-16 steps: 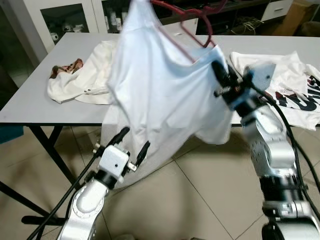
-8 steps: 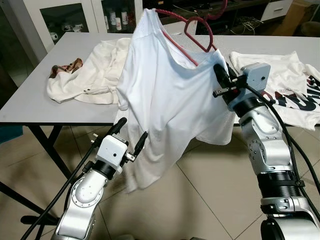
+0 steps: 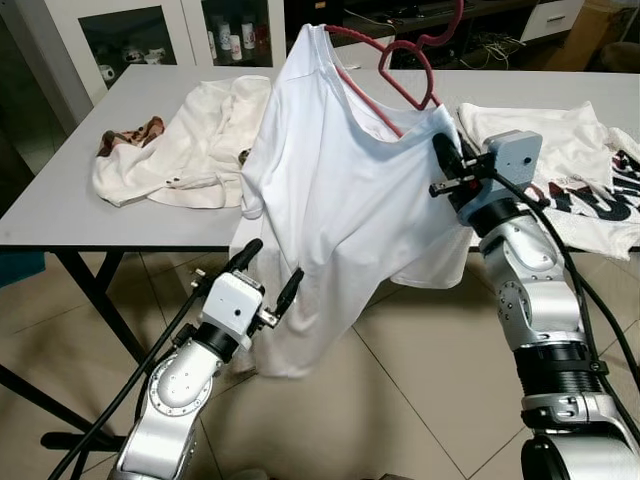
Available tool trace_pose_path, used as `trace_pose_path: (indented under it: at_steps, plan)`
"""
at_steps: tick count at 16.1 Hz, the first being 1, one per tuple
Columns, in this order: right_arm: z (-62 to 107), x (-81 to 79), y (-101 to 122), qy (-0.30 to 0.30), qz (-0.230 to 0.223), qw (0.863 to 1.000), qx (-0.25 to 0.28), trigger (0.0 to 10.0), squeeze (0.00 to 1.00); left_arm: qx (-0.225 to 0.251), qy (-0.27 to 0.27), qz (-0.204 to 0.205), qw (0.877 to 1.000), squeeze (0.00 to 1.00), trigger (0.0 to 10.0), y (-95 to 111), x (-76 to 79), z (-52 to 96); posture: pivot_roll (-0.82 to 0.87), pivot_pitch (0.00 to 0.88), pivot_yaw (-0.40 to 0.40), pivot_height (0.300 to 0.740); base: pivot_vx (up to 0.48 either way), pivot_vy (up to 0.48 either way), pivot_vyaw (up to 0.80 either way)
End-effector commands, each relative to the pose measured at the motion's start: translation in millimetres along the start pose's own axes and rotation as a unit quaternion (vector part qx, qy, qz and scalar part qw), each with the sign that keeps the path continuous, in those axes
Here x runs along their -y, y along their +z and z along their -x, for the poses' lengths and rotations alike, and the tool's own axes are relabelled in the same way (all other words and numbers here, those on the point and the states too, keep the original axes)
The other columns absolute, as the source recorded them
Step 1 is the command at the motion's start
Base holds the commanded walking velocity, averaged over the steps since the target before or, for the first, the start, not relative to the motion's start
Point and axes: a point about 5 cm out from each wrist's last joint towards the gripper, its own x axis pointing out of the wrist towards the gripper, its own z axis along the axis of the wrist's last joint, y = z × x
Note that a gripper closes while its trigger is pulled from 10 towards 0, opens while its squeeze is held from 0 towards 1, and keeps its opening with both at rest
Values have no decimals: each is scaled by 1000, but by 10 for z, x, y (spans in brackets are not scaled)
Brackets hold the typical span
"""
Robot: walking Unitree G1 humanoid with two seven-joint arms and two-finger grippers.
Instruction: Hang hanger
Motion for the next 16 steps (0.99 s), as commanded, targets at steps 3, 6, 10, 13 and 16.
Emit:
trace_pose_path:
  at_steps: [3, 6, 10, 13, 16]
  plan:
    - [-2, -24, 53, 0, -5, 1000, 20, 10000, 0, -3, -5, -5, 1000, 0, 10000, 6, 13, -11, 45, 0, 17, 736, 0, -463, 0]
    - [-2, -27, 52, 0, -6, 1000, 20, 10000, 0, -4, -4, -6, 1000, 0, 10000, 1, 15, -9, 45, 0, 17, 736, 0, -461, 0]
    - [7, -37, 42, 0, -8, 1000, 19, 10000, 0, -5, -6, -5, 1000, 0, 10000, -6, 20, -7, 45, 0, 17, 736, 0, -458, 0]
    - [9, -40, 40, 0, -9, 1000, 18, 10000, 0, -6, -6, -5, 1000, 0, 10000, -7, 17, -12, 46, 0, 22, 736, 0, -455, 0]
    - [8, -48, 37, 2, -10, 1000, 17, 10000, 0, -6, -5, -6, 1000, 0, 10000, -7, 14, -15, 46, 0, 22, 736, 0, -453, 0]
